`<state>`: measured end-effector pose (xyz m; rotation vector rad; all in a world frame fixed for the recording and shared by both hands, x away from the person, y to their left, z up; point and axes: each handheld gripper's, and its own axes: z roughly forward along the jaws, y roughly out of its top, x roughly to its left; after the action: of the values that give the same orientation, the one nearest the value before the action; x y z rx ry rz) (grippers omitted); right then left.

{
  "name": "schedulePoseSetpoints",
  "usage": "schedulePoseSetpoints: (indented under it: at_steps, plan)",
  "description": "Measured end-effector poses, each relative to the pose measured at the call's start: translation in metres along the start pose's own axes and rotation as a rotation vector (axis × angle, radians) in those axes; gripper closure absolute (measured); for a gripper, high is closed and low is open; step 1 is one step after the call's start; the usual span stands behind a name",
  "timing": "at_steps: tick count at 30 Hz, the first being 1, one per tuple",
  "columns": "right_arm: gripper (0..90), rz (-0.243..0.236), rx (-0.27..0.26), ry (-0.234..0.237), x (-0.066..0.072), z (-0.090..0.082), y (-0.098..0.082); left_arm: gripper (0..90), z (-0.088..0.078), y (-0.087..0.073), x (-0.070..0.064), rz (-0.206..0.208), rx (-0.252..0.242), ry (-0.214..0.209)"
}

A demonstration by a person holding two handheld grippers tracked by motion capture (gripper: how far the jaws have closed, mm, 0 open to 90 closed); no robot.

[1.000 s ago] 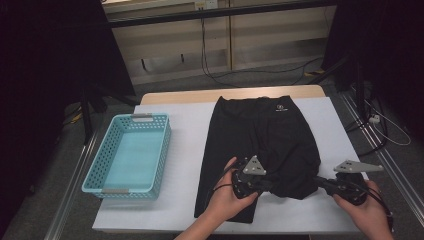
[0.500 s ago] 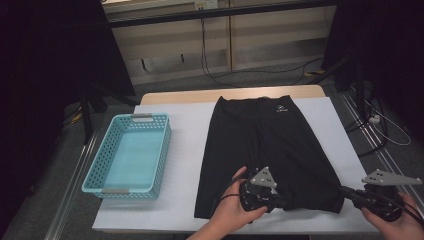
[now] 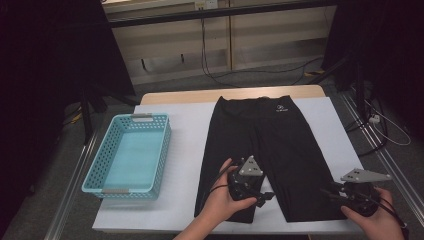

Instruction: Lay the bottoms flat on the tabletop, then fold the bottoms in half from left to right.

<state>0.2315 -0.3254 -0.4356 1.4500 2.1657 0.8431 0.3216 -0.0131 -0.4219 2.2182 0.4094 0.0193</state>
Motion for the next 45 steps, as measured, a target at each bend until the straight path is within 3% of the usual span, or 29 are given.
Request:
schedulePoseSetpoints:
  at_steps: [7, 12, 17, 25, 35, 38, 45]
  plan:
    - [29.7, 0.002, -0.087, 0.007, 0.011, 0.004, 0.014, 18.9, -0.018, -0.007, 0.022, -0.055, -0.021, 0.058]
    - [22.6, 0.008, -0.113, 0.021, 0.018, 0.017, 0.028, 16.9, -0.031, -0.014, 0.034, -0.084, -0.026, 0.103]
    - [18.3, 0.004, -0.136, 0.038, 0.025, 0.029, 0.040, 15.4, -0.041, -0.024, 0.044, -0.120, 0.004, 0.138]
    - [16.1, 0.009, -0.185, 0.071, 0.036, 0.047, 0.064, 15.0, -0.055, -0.040, 0.054, -0.165, 0.012, 0.188]
    - [15.3, -0.011, -0.190, 0.082, 0.045, 0.064, 0.081, 14.3, -0.068, -0.057, 0.064, -0.221, 0.027, 0.259]
    - [14.4, -0.044, -0.195, 0.078, 0.049, 0.067, 0.086, 13.6, -0.070, -0.061, 0.067, -0.219, 0.037, 0.286]
    - [14.4, -0.037, -0.203, 0.095, 0.053, 0.072, 0.094, 13.4, -0.075, -0.072, 0.073, -0.266, 0.034, 0.342]
